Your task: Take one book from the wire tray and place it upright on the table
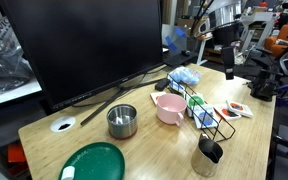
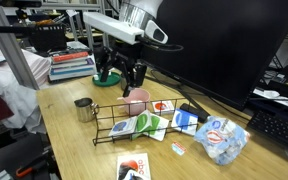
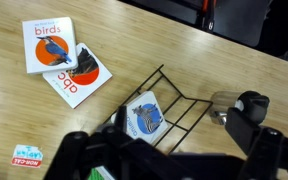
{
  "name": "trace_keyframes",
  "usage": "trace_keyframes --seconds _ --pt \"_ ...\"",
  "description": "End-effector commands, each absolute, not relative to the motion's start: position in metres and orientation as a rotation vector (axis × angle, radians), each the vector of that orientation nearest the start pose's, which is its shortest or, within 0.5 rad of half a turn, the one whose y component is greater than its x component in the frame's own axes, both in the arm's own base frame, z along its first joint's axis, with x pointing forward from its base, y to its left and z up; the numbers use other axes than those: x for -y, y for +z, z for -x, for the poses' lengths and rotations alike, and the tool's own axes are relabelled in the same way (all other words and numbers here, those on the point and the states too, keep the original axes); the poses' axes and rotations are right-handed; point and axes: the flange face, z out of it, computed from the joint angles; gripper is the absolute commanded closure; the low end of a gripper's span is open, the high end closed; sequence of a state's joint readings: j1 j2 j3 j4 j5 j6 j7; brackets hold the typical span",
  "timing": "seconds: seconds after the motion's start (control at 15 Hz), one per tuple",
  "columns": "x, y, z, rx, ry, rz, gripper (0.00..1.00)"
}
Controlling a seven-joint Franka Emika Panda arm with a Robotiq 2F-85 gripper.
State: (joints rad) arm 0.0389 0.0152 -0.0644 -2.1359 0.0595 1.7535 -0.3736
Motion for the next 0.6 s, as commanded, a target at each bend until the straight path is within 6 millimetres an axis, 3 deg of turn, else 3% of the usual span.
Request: trace_keyframes --seconds 0.0,0.33,0.4,0.53 --pt "0.013 0.365 -0.523 0.440 0.623 2.853 0.00" --pt "0.020 0.354 -0.559 0.166 0.581 2.805 0.00" --pt "0.017 0.352 -0.549 0.267 0.560 2.837 0.00" --pt "0.020 0.350 -0.557 0.205 0.558 2.832 0.00"
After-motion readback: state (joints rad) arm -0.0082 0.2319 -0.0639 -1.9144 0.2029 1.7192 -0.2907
